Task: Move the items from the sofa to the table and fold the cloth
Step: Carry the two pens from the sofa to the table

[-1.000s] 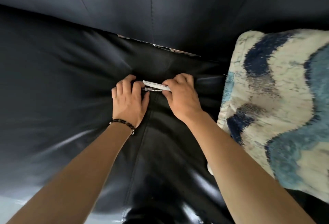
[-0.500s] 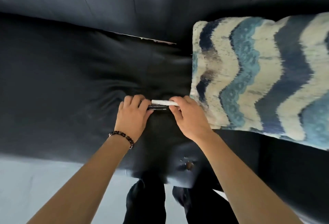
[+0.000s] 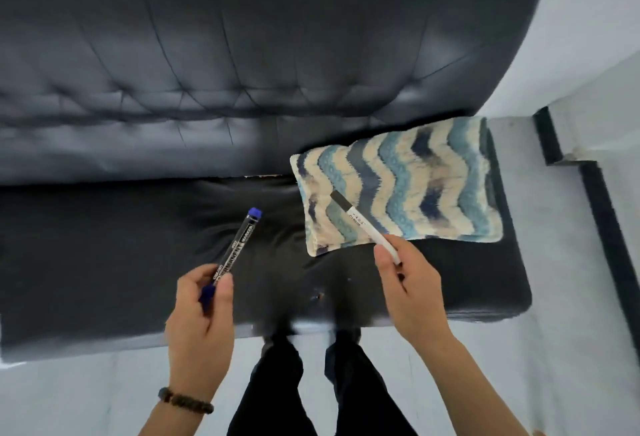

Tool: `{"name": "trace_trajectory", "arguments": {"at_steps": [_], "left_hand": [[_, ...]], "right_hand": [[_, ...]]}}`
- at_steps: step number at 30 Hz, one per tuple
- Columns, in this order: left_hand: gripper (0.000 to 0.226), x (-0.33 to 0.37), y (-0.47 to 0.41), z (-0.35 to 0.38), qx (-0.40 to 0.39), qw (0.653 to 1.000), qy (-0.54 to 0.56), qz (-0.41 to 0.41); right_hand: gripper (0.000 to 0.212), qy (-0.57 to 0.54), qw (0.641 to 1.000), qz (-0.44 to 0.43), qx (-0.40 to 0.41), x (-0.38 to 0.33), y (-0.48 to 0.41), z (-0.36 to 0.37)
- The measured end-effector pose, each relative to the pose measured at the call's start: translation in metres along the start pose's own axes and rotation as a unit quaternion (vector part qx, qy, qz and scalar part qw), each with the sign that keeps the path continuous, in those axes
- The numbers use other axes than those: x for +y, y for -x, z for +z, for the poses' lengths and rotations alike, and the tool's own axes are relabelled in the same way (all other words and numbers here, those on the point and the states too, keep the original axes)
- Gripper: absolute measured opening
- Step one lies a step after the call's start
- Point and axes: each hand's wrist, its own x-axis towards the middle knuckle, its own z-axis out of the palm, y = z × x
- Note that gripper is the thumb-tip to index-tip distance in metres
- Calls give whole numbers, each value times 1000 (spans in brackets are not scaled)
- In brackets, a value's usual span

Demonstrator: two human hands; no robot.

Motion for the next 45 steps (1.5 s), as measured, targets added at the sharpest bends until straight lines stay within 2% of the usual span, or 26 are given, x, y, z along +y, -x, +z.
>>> {"name": "trace_trajectory", "arguments": {"at_steps": [5,8,11,13,16,21,26,29,31,35,38,40,42,45], "left_hand": [[34,57,20,-72,21,993,85,85],[20,74,21,-101,-6,985,98,143],[20,85,22,-113,-60,974,104,194],[19,86,25,-111,-107,963,110,221],[18,88,37,-89,-200,942,105,249],[23,117,104,-41,-358,878,104,301],[21,148,213,-8,-469,769,113,419],[22,151,290,11,-522,703,109,471],[22,148,347,23,-547,662,111,499],[22,135,467,47,-591,637,126,480],[16,129,547,63,-613,600,120,500],[20,133,592,69,-628,579,122,506],[20,136,631,79,-637,566,122,509],[16,132,685,110,-645,569,105,499]], "right_hand": [[26,-26,991,-43,124,-73,63,-71],[28,-26,977,-40,208,-98,114,-90],[27,-40,954,21,295,-106,169,-93],[20,-54,935,79,340,-100,207,-84],[15,-59,900,157,403,-84,270,-69],[12,-72,812,260,517,-69,389,-63],[11,-88,689,316,646,-42,494,-70],[11,-107,639,332,686,-16,552,-72],[10,-122,620,341,696,6,592,-77],[11,-110,585,362,718,59,680,-102],[12,-107,552,377,736,91,742,-132],[11,-115,536,381,744,104,774,-151],[11,-125,526,382,750,118,799,-168],[17,-134,520,391,748,156,826,-190]]}}
